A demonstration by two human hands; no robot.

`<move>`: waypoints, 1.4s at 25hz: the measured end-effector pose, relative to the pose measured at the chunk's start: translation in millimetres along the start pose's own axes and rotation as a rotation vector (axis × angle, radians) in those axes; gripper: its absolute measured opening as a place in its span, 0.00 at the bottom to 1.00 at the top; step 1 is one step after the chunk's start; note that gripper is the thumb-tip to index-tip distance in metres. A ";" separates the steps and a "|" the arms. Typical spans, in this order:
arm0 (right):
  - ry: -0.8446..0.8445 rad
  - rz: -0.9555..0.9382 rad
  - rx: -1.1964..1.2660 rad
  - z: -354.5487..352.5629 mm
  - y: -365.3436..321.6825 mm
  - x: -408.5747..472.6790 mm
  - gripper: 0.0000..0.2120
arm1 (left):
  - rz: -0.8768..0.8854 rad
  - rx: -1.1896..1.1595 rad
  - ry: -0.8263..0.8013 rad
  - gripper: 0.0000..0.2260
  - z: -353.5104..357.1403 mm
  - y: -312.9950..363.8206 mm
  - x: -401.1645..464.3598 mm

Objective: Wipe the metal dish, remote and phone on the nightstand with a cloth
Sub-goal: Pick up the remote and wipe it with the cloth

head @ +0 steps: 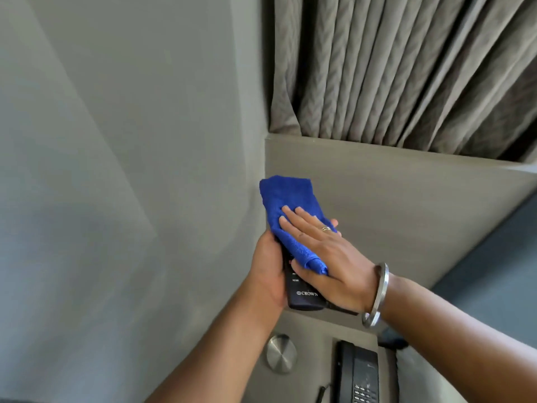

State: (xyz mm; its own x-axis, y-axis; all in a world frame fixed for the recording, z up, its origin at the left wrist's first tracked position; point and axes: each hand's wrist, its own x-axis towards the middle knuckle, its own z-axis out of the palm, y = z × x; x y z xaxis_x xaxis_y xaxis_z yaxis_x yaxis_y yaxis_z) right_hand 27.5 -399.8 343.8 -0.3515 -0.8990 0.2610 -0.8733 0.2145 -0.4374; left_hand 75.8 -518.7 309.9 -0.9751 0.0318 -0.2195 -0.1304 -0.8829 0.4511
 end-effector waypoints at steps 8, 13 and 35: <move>-0.164 0.136 0.222 10.6 -19.1 -42.4 0.24 | -0.171 -0.037 0.162 0.29 -37.8 -38.4 -0.8; -0.159 0.176 0.284 3.4 -19.3 -69.1 0.22 | -0.175 -0.398 0.069 0.28 -41.0 -61.7 13.4; 0.426 0.782 0.759 -59.6 8.7 -33.4 0.14 | 0.270 0.149 0.063 0.28 -26.2 10.9 20.6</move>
State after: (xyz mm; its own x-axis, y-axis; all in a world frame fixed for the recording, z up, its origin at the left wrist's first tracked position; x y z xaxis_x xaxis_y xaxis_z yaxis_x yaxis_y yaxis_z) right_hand 11.5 -345.2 382.6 -0.9146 -0.3911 -0.1022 0.0058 0.2402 -0.9707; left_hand 58.9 -539.9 287.6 -0.9657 -0.2275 -0.1256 0.1023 -0.7771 0.6210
